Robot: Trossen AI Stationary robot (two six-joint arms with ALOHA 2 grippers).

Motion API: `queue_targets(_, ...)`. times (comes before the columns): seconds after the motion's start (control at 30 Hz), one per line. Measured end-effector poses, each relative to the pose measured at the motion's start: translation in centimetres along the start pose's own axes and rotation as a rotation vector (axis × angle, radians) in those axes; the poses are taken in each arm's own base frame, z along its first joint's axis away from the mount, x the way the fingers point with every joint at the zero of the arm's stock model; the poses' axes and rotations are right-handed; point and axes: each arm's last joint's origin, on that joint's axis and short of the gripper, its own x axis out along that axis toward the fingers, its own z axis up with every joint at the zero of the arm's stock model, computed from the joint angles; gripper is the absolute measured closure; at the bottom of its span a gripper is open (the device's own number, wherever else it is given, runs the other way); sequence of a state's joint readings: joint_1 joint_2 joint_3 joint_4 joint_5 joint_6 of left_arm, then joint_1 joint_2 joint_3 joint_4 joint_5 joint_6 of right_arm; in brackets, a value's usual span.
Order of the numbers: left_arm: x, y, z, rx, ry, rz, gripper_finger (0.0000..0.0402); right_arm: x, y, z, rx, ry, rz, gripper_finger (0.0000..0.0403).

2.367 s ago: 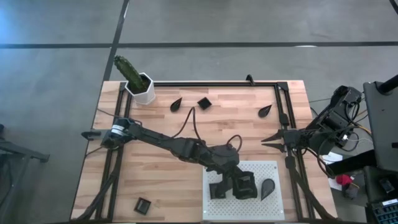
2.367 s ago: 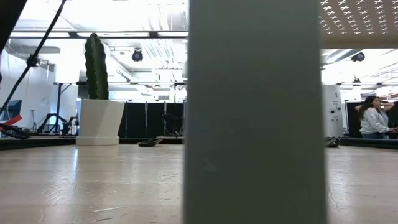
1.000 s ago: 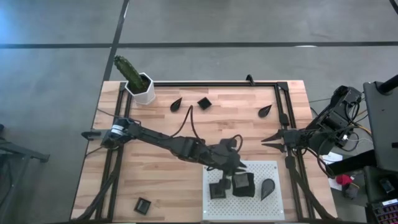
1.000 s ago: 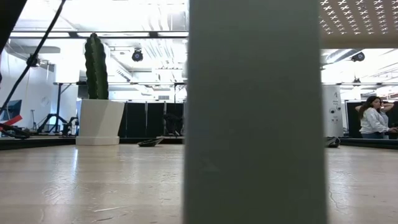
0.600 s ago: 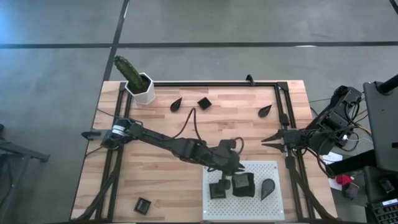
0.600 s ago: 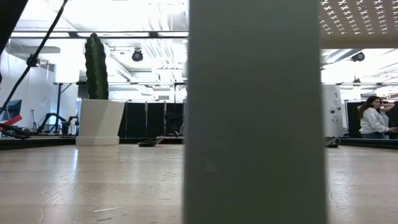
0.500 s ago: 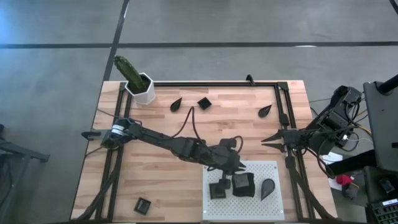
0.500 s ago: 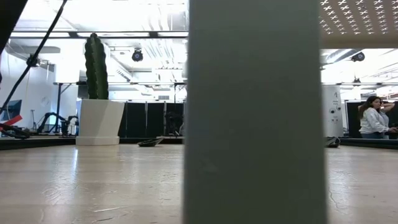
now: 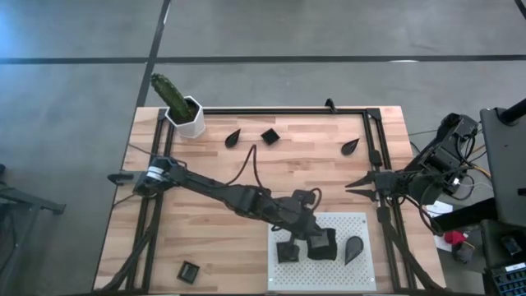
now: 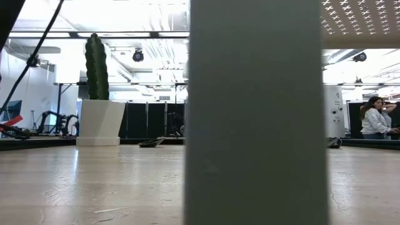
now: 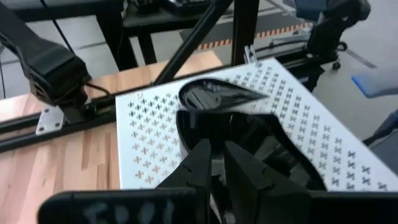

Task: Pick & Place Mini shaped plates
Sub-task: Stack the distorted square plate on top of the distorted square plate on the shelf, then stack the square plate on top of the square plate on the shelf

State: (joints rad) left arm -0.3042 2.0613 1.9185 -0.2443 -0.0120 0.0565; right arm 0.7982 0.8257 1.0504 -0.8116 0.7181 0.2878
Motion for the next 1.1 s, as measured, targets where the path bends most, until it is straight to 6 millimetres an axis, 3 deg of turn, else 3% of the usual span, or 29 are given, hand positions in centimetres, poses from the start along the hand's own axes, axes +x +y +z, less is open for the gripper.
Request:
queue_targets(0.4, -0.3, 0.3, -0.2, 0.023, 0.024, 0.011, 0.0362, 0.0, 0.0, 0.0, 0.000, 0.000, 0.000, 0.0360)
queue_targets(0.77, -4.6, 0.4, 0.2, -0.006, 0.240, 0.126, 0.0362, 0.0, 0.0, 0.0, 0.001, -0.001, 0.000, 0.0360)
queue_targets(1.1, -8.8, -2.0, -1.5, -0.174, 0.533, 0.333, 0.0362, 0.4, 0.2, -0.5, -0.017, 0.015, -0.004, 0.0360)
